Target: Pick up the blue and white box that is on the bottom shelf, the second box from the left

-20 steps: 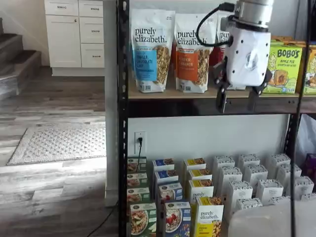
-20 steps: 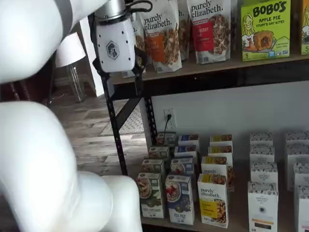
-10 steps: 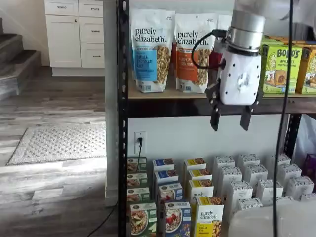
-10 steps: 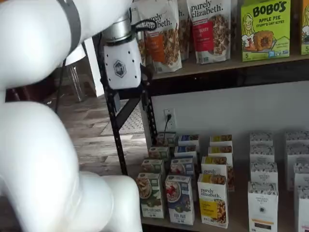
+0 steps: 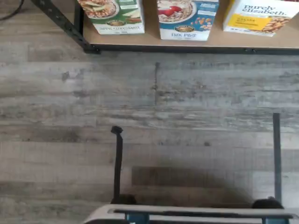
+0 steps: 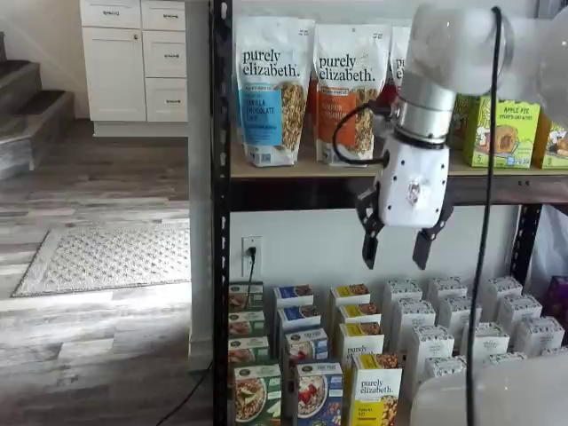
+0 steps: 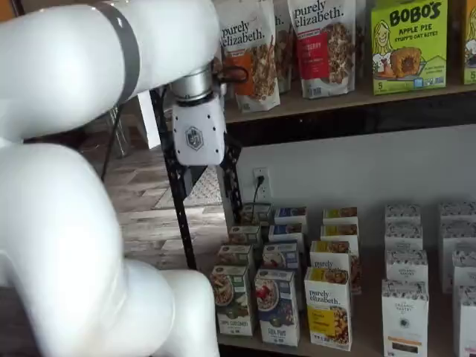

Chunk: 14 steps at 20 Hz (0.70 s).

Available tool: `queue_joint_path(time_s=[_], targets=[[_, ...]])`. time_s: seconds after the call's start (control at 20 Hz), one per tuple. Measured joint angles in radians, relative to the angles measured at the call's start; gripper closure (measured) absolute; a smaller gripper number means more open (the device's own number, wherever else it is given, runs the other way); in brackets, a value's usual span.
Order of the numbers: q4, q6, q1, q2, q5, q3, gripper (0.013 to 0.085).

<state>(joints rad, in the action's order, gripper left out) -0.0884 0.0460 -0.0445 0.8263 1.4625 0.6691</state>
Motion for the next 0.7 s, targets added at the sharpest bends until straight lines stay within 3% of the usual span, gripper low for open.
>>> queue_joint_path(time_s=[0.7], targets=[[-0.007,0.039,-0.065,-0.099,-0.297,-0.152,0.013]])
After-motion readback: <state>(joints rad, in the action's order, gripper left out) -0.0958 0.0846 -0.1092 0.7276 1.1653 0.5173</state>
